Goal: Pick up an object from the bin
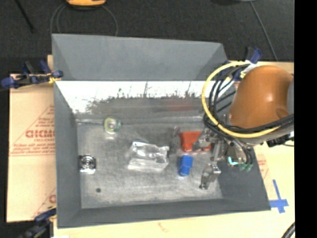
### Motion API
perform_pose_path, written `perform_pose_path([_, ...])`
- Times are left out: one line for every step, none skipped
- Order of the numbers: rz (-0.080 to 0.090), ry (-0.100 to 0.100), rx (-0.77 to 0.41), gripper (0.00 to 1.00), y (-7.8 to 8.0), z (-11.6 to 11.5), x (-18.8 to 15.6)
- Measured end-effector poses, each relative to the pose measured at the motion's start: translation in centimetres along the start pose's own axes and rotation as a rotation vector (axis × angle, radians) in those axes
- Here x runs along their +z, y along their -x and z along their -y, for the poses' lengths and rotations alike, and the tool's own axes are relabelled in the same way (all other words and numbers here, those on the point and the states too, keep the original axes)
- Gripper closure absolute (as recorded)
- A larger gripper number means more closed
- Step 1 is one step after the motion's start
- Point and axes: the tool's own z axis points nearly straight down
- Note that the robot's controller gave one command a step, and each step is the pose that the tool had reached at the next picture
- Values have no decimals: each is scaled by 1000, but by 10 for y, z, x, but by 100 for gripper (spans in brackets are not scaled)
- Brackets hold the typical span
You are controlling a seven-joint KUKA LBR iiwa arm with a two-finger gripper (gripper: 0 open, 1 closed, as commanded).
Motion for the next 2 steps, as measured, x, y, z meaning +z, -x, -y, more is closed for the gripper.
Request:
perform_pose_path([14, -1, -233, 0, 43, 25, 123])
perform_pose_path([12, -5, -464, 0, 62, 7, 153])
